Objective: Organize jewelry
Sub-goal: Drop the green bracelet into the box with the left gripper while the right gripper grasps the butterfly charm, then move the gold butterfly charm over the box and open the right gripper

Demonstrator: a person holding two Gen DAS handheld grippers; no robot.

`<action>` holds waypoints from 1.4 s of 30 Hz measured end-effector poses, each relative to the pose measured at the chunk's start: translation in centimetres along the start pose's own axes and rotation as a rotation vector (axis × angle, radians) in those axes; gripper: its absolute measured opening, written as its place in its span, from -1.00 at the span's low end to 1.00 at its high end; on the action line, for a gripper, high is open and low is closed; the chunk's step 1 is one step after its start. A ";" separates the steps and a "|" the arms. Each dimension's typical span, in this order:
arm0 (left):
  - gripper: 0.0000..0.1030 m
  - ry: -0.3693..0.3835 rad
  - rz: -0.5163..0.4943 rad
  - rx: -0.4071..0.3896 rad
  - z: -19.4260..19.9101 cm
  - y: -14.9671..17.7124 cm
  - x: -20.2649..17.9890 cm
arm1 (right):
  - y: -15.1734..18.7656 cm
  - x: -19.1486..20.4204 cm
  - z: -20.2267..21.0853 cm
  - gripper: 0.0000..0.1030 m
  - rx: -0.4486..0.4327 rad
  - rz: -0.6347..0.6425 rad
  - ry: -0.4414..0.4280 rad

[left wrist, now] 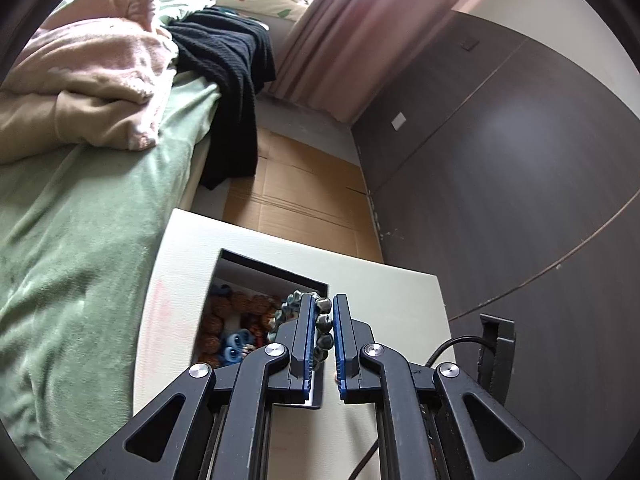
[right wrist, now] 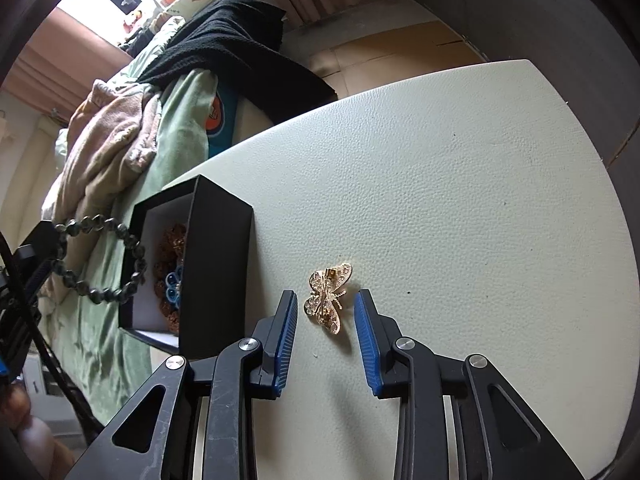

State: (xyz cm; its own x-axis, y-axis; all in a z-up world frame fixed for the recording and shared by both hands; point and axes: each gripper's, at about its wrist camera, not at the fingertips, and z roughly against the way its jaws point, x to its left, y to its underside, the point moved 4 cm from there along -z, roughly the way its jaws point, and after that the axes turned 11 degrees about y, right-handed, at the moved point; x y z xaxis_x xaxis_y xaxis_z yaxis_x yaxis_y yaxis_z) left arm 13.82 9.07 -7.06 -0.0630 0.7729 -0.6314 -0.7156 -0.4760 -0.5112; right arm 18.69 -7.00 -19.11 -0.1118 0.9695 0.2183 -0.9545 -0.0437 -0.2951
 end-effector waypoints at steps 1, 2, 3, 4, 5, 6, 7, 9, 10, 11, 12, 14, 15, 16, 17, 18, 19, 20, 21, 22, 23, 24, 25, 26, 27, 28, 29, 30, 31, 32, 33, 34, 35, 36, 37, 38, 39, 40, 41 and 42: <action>-0.83 -0.001 0.002 0.002 0.0 0.0 0.2 | 0.0 0.2 -0.2 -0.40 0.000 0.003 0.012; -0.83 -0.001 0.004 0.002 0.1 -0.1 0.3 | 0.0 0.3 -0.3 -0.40 0.000 0.008 0.022; -0.83 -0.002 0.005 0.001 0.1 -0.1 0.4 | -0.1 0.5 -0.4 -0.40 -0.001 0.013 0.028; -0.83 -0.005 0.006 0.002 0.1 -0.1 0.5 | -0.1 0.6 -0.6 -0.43 -0.002 0.019 0.037; -0.83 -0.009 0.005 0.004 0.0 -0.1 0.6 | 0.0 0.8 -0.8 -0.47 -0.002 0.024 0.045; -0.83 -0.008 0.005 0.006 0.0 -0.1 0.7 | 0.0 1.0 -1.0 -0.60 0.003 0.026 0.048; -0.83 -0.006 0.008 0.009 -0.1 -0.1 0.7 | -0.1 1.0 -1.2 -0.71 0.010 0.025 0.048; -0.81 -0.007 0.020 0.017 -0.4 -0.1 0.9 | -0.1 0.9 -1.3 -0.72 0.008 0.019 0.050; -0.80 -0.009 0.030 0.033 -0.6 0.0 1.1 | -0.1 0.9 -1.2 -0.72 0.007 0.020 0.056; -0.79 -0.004 0.043 0.046 -0.8 0.0 1.4 | -0.2 0.8 -1.0 -0.72 0.000 0.021 0.065; -0.76 -0.002 0.052 0.051 -1.0 0.0 1.5 | -0.2 0.8 -0.8 -0.72 -0.008 0.021 0.067; -0.47 -0.008 0.065 0.058 -1.1 0.0 1.8 | -0.2 0.7 -0.4 -0.72 -0.013 0.016 0.049; -0.04 -0.012 0.066 0.056 -1.0 0.0 1.8 | -0.2 0.6 -0.1 -0.72 -0.018 0.013 0.036; 0.33 -0.012 0.065 0.040 -0.8 -0.1 1.8 | -0.3 0.5 0.1 -0.72 -0.022 0.010 0.029; 0.43 -0.011 0.062 0.019 -0.4 -0.2 1.8 | -0.3 0.4 0.5 -0.72 -0.028 0.004 0.017; 0.48 -0.013 0.061 0.002 -0.1 -0.4 1.8 | -0.4 0.2 0.8 -0.72 -0.032 -0.002 0.006; 0.48 -0.016 0.061 -0.004 0.1 -0.5 1.8 | -0.4 0.0 1.3 -0.72 -0.040 -0.013 -0.012; 0.48 -0.022 0.062 -0.008 0.3 -0.6 1.9 | -0.4 -0.1 1.6 -0.72 -0.048 -0.022 -0.029; 0.48 -0.026 0.062 -0.009 0.3 -0.7 2.0 | -0.5 -0.2 2.1 -0.72 -0.058 -0.030 -0.048; 0.48 -0.036 0.060 -0.008 0.4 -0.7 2.2 | -0.5 -0.2 2.5 -0.72 -0.069 -0.035 -0.063; 0.48 -0.045 0.058 -0.004 0.3 -0.7 2.3 | -0.6 -0.1 3.0 -0.72 -0.082 -0.037 -0.079; 0.48 -0.052 0.059 0.003 0.3 -0.6 2.5 | -0.7 0.1 3.6 -0.72 -0.097 -0.038 -0.101; 0.48 -0.055 0.061 0.007 0.3 -0.7 2.7 | -0.8 0.4 4.0 -0.72 -0.110 -0.035 -0.118; 0.48 -0.057 0.062 0.006 0.3 -0.7 2.8 | -0.8 0.6 4.4 -0.72 -0.123 -0.034 -0.134; 0.48 -0.060 0.063 0.003 0.4 -0.7 3.0 | -0.9 0.9 4.9 -0.72 -0.136 -0.032 -0.150; 0.48 -0.067 0.063 -0.002 0.6 -0.7 3.1 | -0.9 1.3 5.3 -0.72 -0.150 -0.028 -0.171; 0.48 -0.073 0.063 -0.006 0.7 -0.8 3.2 | -0.9 1.7 5.6 -0.72 -0.160 -0.025 -0.191; 0.48 -0.077 0.063 -0.008 0.8 -0.9 3.3 | -0.9 2.1 5.9 -0.72 -0.169 -0.022 -0.209; 0.48 -0.080 0.067 -0.010 0.9 -0.9 3.5 | -1.0 2.5 6.1 -0.72 -0.176 -0.019 -0.225; 0.48 -0.080 0.072 -0.009 0.8 -0.9 3.6 | -1.0 3.0 6.2 -0.72 -0.181 -0.015 -0.242; 0.48 -0.079 0.076 -0.008 0.8 -0.9 3.7 | -1.0 3.5 6.3 -0.72 -0.184 -0.011 -0.261; 0.48 -0.079 0.080 -0.006 0.8 -0.9 3.8 | -1.0 3.9 6.3 -0.72 -0.185 -0.007 -0.274; 0.48 -0.081 0.081 -0.006 0.8 -0.8 3.9 | -1.0 4.5 6.3 -0.72 -0.184 0.000 -0.294; 0.48 -0.082 0.082 -0.005 0.8 -0.8 4.0 | -1.0 5.1 6.3 -0.72 -0.183 0.009 -0.308; 0.48 -0.082 0.083 -0.006 0.9 -0.9 4.0 | -1.0 5.7 6.2 -0.72 -0.183 0.018 -0.321; 0.48 -0.083 0.084 -0.007 0.9 -0.9 4.1 | -0.9 6.2 6.2 -0.72 -0.181 0.027 -0.333; 0.48 -0.084 0.088 -0.012 1.0 -0.9 4.1 | -0.8 6.8 6.1 -0.72 -0.178 0.039 -0.345; 0.48 -0.085 0.092 -0.020 1.1 -1.0 4.2 | -0.7 7.5 5.9 -0.71 -0.177 0.054 -0.352; 0.48 -0.084 0.094 -0.026 1.3 -1.1 4.2 | -0.7 7.9 5.7 -0.67 -0.176 0.063 -0.351; 0.48 -0.085 0.093 -0.028 1.4 -1.1 4.3 | -0.7 8.2 5.4 -0.42 -0.163 0.066 -0.351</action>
State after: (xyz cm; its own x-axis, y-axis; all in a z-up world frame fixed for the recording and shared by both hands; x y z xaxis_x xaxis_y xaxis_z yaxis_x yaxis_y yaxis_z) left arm 13.36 13.47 -8.35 -0.1877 0.7568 -0.6261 -0.6842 -0.5581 -0.4694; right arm 16.94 -0.35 -12.14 -0.2860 0.8233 0.4903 -0.8889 -0.0368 -0.4566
